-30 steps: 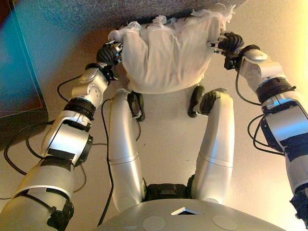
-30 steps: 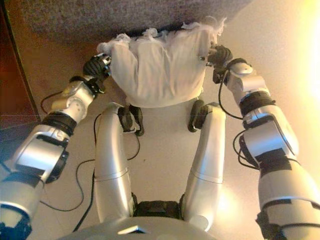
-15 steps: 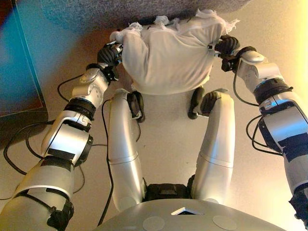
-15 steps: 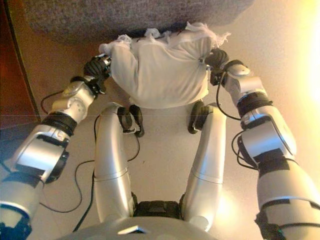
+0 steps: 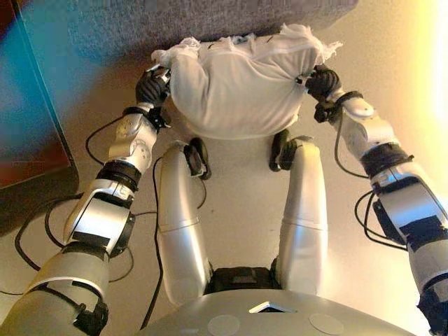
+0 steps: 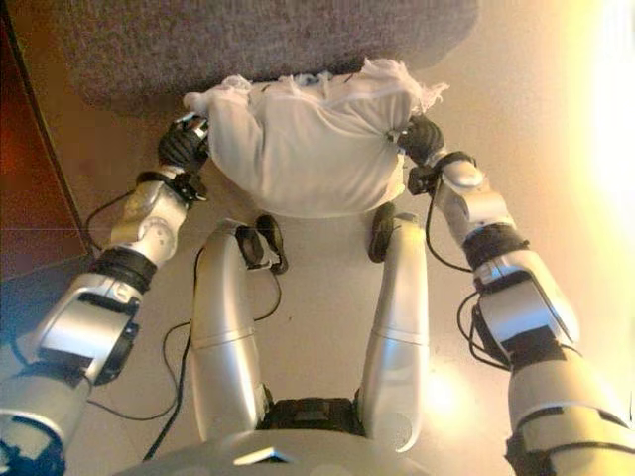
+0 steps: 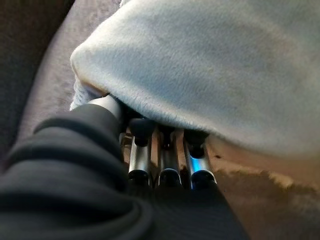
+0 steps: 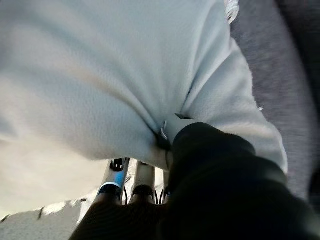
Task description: Pick up the cushion and take it to the sofa
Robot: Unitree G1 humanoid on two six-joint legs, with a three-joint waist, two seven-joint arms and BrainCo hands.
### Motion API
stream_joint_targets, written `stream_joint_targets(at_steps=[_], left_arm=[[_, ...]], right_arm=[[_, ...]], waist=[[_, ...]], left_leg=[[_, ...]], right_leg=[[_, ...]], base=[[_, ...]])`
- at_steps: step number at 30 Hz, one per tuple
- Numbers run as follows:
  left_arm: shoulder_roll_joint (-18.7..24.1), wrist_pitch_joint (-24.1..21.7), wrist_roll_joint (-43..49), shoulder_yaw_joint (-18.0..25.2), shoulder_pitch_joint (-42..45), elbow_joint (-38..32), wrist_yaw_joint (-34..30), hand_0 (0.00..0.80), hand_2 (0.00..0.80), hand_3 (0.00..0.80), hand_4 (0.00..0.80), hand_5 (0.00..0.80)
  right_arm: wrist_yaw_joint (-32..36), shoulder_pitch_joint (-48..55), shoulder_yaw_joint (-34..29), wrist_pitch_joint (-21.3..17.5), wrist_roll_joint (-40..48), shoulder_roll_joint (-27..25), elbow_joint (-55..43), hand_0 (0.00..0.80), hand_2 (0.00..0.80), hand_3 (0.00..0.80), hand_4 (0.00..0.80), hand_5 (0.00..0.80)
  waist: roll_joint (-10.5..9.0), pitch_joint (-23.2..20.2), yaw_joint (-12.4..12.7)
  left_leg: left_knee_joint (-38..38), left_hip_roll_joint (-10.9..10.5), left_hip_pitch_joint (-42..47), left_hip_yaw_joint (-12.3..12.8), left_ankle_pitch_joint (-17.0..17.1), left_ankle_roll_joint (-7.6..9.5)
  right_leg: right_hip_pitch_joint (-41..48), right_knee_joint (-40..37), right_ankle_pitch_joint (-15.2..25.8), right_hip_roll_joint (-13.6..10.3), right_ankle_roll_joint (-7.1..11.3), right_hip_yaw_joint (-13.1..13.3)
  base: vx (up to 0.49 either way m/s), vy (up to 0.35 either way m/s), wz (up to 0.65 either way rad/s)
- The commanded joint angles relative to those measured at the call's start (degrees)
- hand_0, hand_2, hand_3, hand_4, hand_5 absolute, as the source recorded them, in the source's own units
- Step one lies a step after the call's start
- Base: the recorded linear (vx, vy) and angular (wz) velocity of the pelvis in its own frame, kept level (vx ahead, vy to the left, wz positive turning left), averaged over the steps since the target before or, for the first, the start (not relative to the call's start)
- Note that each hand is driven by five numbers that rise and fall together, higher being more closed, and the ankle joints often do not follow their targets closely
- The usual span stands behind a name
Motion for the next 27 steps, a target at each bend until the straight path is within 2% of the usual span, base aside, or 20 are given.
stream_joint_targets(at_steps=[1, 7, 15, 16, 17, 22, 27], left_arm=[[-3.67, -6.39, 4.07, 1.03, -0.10, -8.67, -0.13, 0.800, 0.800, 0.800, 0.800, 0.800], [-4.99, -7.16, 2.67, 2.97, 6.10, -13.55, -0.80, 0.800, 0.800, 0.800, 0.800, 0.800], [-5.97, -5.12, 5.33, 4.12, 10.29, -17.14, -0.46, 0.800, 0.800, 0.800, 0.800, 0.800], [-6.12, -4.98, 5.42, 4.29, 10.62, -17.53, -0.21, 0.800, 0.800, 0.800, 0.800, 0.800], [-6.27, -4.77, 5.70, 4.52, 11.06, -17.82, -0.15, 0.800, 0.800, 0.800, 0.800, 0.800], [-7.12, -2.59, 7.50, 5.12, 13.98, -19.47, 0.83, 0.800, 0.800, 0.800, 0.800, 0.800], [-8.28, 1.39, 10.02, 6.54, 18.83, -21.90, 0.92, 0.800, 0.800, 0.800, 0.800, 0.800]], right_arm=[[1.27, -0.30, -3.35, -8.04, 2.59, 4.41, -11.21, 0.800, 0.800, 0.800, 0.800, 0.800], [-0.06, 9.24, -6.24, -10.93, -1.43, 5.90, -17.73, 0.800, 0.800, 0.800, 0.800, 0.800], [-0.96, 13.66, -9.17, -11.16, -1.63, 6.82, -20.77, 0.800, 0.800, 0.800, 0.800, 0.800], [-1.26, 14.07, -9.44, -11.21, -1.92, 7.28, -21.29, 0.800, 0.800, 0.800, 0.800, 0.800], [-1.68, 14.46, -9.76, -10.94, -2.32, 7.60, -21.89, 0.800, 0.800, 0.800, 0.800, 0.800], [-1.11, 18.57, -10.20, -9.59, -3.32, 9.20, -23.33, 0.800, 0.800, 0.800, 0.800, 0.800], [-1.75, 23.12, -10.44, -7.25, -4.04, 10.07, -24.59, 0.800, 0.800, 0.800, 0.800, 0.800]], waist=[[0.59, -1.32, 0.44], [-0.49, -4.29, 0.80], [-1.76, -7.77, 1.85], [-1.93, -8.30, 2.00], [-2.31, -8.84, 2.04], [-3.65, -12.39, 2.64], [-3.98, -17.50, 3.33]], left_leg=[[-7.89, 0.04, 8.59, 0.05, 1.81, -1.89], [-21.05, -1.57, 19.60, 0.83, 6.05, -2.34], [-33.40, -3.91, 30.50, 0.68, 9.58, -2.76], [-35.07, -4.26, 31.85, 0.47, 10.26, -2.80], [-37.61, -4.89, 32.96, 0.46, 12.76, -2.42], [-46.77, -6.05, 42.49, -0.83, 16.28, -2.36], [-54.92, -5.50, 52.37, -1.37, 18.98, -3.03]], right_leg=[[10.10, -9.61, 4.95, -0.86, -1.66, -0.67], [20.97, -21.82, 8.34, -2.25, 0.27, -3.32], [32.72, -34.06, 10.62, -2.88, 1.37, -6.49], [34.21, -35.61, 10.91, -2.72, 1.49, -6.87], [35.54, -38.17, 12.80, -2.70, 1.13, -7.51], [45.66, -46.61, 14.22, -1.44, 1.43, -9.06], [57.10, -54.73, 14.47, 1.54, 0.77, -10.08]], base=[[0.084, -0.046, -0.02], [0.137, -0.044, 0.02], [0.121, -0.054, 0.08], [0.010, -0.059, 0.09], [0.026, -0.063, 0.06], [0.139, -0.090, -0.01], [0.255, -0.111, 0.00]])
